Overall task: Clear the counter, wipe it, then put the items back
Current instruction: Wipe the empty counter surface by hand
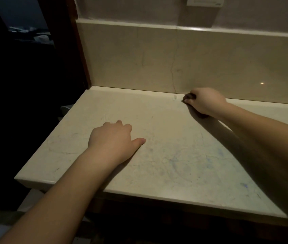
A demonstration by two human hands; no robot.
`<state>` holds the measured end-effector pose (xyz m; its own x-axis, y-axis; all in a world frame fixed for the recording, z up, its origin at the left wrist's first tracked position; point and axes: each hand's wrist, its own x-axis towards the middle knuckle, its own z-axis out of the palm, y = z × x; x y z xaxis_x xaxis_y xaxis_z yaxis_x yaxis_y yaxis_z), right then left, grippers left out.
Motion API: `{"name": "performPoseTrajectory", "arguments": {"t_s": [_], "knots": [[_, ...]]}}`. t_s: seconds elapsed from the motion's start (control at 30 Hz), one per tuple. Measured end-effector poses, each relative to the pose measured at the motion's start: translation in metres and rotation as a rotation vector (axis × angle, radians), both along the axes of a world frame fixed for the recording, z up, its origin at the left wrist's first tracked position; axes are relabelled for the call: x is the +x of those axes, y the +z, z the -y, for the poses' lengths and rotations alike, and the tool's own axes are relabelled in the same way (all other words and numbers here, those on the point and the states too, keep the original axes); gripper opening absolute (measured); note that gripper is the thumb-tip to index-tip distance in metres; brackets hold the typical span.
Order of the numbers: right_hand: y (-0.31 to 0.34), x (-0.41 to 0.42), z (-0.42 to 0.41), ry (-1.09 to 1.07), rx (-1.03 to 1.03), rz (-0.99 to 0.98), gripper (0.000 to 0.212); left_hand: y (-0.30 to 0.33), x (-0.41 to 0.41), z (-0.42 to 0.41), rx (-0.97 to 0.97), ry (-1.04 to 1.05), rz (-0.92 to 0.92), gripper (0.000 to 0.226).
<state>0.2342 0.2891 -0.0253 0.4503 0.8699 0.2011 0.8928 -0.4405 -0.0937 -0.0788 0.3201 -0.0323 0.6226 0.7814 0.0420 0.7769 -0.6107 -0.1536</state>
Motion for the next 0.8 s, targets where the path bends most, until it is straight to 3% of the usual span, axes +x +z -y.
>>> {"name": "performPoseTrajectory", "arguments": {"t_s": [0.13,0.27,0.53,0.67,0.8], "knots": [[-0.003,-0.017,-0.037,0.033,0.076,-0.067,0.022,-0.001,0.0,0.0,0.026,0.001,0.0,0.061],[-0.003,-0.031,-0.044,0.122,0.05,-0.052,0.023,-0.002,0.001,-0.002,0.036,-0.003,0.02,0.051],[0.017,-0.007,-0.017,0.341,-0.189,0.073,0.022,-0.002,0.0,-0.003,0.057,-0.022,0.036,0.049],[0.007,-0.018,-0.042,0.274,-0.021,0.099,0.025,-0.003,0.001,-0.003,0.063,-0.018,0.045,0.048],[-0.001,-0.041,-0.042,0.369,0.087,-0.022,0.025,-0.004,0.0,-0.004,0.064,-0.012,0.047,0.051]]}}
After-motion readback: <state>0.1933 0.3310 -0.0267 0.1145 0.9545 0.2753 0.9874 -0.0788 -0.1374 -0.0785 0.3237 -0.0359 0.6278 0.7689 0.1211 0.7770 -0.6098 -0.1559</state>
